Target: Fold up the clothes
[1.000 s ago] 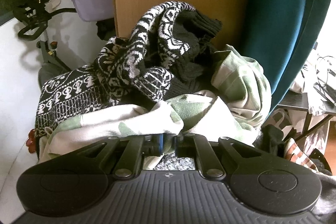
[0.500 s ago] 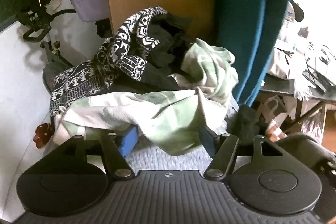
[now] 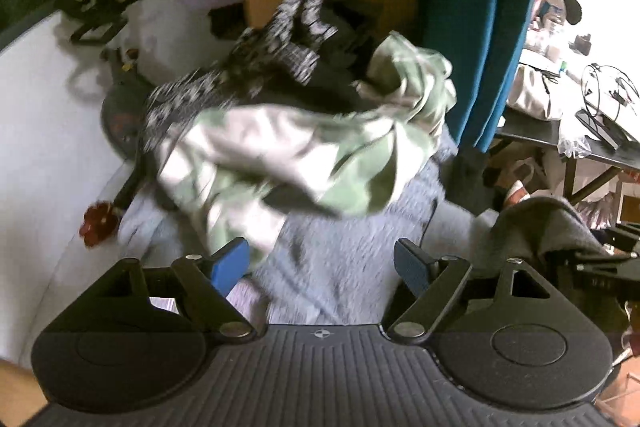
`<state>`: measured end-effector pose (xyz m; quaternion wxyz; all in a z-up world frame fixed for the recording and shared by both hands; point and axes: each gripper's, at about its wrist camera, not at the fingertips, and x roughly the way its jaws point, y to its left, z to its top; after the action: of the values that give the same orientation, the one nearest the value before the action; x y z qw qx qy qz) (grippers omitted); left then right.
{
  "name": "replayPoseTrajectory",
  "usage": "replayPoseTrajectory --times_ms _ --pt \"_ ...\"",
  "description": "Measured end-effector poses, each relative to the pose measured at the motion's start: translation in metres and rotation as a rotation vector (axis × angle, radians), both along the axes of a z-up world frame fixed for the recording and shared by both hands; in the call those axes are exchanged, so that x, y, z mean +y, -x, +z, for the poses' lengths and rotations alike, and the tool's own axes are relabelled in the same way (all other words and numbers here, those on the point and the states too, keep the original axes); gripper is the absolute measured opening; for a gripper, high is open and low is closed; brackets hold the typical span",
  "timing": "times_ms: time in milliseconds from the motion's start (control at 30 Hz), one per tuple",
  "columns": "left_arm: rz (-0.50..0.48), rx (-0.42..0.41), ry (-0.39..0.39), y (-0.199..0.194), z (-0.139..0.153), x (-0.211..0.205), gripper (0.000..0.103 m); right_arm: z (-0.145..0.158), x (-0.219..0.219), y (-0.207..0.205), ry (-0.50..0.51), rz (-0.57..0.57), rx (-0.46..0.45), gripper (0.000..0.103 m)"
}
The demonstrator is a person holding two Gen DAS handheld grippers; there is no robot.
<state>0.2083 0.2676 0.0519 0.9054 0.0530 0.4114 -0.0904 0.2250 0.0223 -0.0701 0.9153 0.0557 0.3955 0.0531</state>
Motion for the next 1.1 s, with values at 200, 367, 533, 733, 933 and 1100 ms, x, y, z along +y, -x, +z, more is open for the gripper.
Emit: replayPoseTrajectory --times_ms 200,367,533,733,933,1100 --pt "0.007 0.055 -0.010 0.036 -0.021 0.022 0.082 -0.002 -0.005 0.006 -0.048 0.027 0.030 0.075" --pt "0.013 0.117 0.034 0.067 -0.039 0.043 0.082 -0.002 -0.006 0.013 -0.066 0.054 0.043 0.088" --pt "0.024 0.137 0.105 0.085 -0.048 0.047 0.087 -0.004 -0.005 0.021 -0.056 0.085 0.049 0.092" --pt "-0.110 0.150 0.070 0.116 -0.056 0.025 0.092 -0.001 -0.014 0.038 -0.064 0.101 0.038 0.100" --pt "-0.070 0.240 0.102 0.125 -0.084 0.029 0.092 -0.002 -0.027 0.058 -0.082 0.063 0.057 0.100" --pt "-0.075 0.258 0.179 0.125 -0.092 0.025 0.092 0.002 -0.046 0.080 -0.127 -0.001 0.066 0.100"
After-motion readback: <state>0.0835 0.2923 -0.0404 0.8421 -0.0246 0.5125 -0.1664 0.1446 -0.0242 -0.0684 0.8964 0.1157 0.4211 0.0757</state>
